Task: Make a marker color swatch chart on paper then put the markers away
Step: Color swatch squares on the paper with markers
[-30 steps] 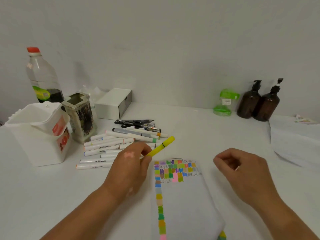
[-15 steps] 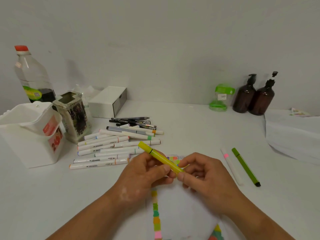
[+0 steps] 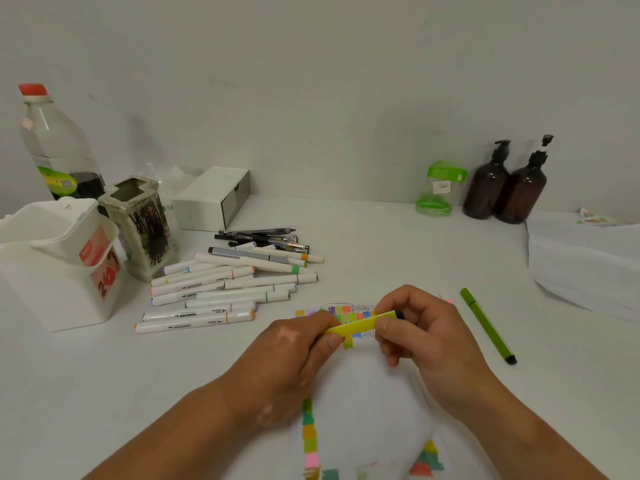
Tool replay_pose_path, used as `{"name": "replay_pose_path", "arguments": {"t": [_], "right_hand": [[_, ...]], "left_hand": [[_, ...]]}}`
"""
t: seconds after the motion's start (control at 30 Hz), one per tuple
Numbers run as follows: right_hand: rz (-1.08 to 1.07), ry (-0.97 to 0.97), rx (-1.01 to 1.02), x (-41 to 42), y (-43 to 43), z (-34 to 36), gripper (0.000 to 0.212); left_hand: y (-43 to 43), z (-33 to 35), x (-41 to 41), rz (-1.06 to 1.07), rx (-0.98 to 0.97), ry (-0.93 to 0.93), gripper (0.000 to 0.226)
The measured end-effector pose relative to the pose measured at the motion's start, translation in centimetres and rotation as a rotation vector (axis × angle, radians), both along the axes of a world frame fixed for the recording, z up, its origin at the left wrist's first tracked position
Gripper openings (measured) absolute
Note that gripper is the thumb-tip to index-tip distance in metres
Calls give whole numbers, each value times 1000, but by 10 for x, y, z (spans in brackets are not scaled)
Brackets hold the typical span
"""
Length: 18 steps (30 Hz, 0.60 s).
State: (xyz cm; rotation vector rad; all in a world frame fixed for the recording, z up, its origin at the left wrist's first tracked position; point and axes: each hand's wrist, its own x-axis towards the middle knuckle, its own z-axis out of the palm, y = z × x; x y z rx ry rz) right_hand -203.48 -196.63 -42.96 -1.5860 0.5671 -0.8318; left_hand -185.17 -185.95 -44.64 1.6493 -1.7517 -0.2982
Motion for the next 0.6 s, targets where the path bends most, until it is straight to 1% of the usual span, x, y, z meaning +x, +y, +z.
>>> {"name": "replay_pose_path", "arguments": {"t": [0.07, 0.13, 0.2, 0.37, 0.47, 0.53, 0.6], "right_hand": [[47, -13, 34, 1, 2, -1, 6], [91, 3, 30, 3, 5, -3, 16], [116, 17, 17, 5, 9, -5, 20], [193, 10, 32, 6, 9, -7, 20], [151, 29, -36, 6, 8, -4, 16], [31, -1, -37, 4, 2, -2, 15], [-89, -74, 64, -1, -7, -1, 7]], "left_hand": [[1, 0, -1, -20, -6, -31, 31], [2, 0, -4, -62, 3, -47, 31], [2, 0, -7, -95, 14, -42, 27], [1, 1, -9, -81, -17, -38, 27], [1, -3, -10, -34, -26, -43, 28], [1, -6, -10, 54, 30, -97, 40], [0, -12, -6, 152, 95, -146, 65]]}}
